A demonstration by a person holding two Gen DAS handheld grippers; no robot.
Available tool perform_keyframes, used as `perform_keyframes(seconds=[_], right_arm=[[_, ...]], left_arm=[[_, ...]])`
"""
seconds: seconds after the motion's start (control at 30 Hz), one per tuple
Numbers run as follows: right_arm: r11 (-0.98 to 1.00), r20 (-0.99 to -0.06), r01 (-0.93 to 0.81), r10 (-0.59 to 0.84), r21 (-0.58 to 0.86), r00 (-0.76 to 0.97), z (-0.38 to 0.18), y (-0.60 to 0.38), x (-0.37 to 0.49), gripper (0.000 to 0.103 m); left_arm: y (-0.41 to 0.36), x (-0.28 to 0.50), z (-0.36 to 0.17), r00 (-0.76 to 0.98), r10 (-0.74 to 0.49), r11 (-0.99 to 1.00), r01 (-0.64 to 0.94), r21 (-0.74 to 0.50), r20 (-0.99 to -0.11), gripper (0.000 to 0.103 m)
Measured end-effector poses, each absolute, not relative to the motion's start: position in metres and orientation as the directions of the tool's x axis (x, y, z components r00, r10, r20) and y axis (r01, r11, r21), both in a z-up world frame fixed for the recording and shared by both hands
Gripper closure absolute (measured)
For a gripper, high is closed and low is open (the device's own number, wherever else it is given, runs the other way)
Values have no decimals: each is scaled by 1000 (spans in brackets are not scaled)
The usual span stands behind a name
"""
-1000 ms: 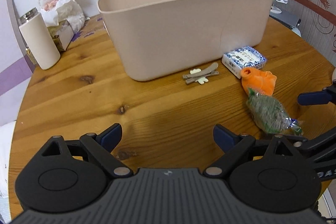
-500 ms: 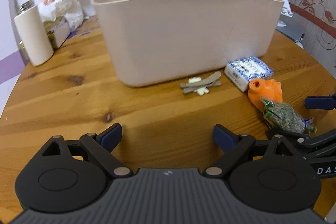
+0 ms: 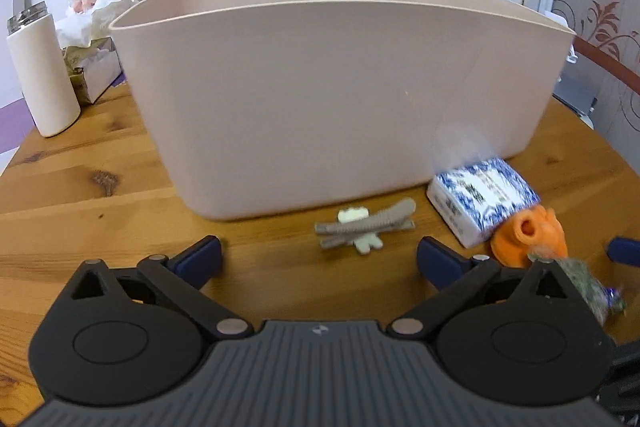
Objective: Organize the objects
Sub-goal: 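Move both tools back toward the remaining items on the table, then grasp the wooden clip with left tool while right tool grasps herb bag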
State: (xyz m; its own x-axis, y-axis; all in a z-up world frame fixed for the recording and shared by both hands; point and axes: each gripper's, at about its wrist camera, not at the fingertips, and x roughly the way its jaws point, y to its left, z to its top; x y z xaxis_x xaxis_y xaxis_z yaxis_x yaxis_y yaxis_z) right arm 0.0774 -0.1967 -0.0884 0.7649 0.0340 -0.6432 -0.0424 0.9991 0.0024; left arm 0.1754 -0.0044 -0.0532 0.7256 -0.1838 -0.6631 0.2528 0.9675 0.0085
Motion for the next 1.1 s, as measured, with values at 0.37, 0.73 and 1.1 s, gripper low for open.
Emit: perform_keyframes(seconds=[0.37, 0.73, 1.1], right_arm=[[1000, -644, -30, 25, 3, 765, -88, -197, 78, 0], [1000, -632, -5, 5, 3, 775, -87, -197, 71, 5], [999, -613, 39, -30, 1, 790, -87, -194, 61, 21]], left_arm=[[-18, 185, -58, 767, -115, 987, 157, 11, -632, 0], [-13, 184, -57, 763, -148, 981, 195, 6, -629, 3], [-6, 167, -50, 774, -235, 958, 285, -8, -587, 65]])
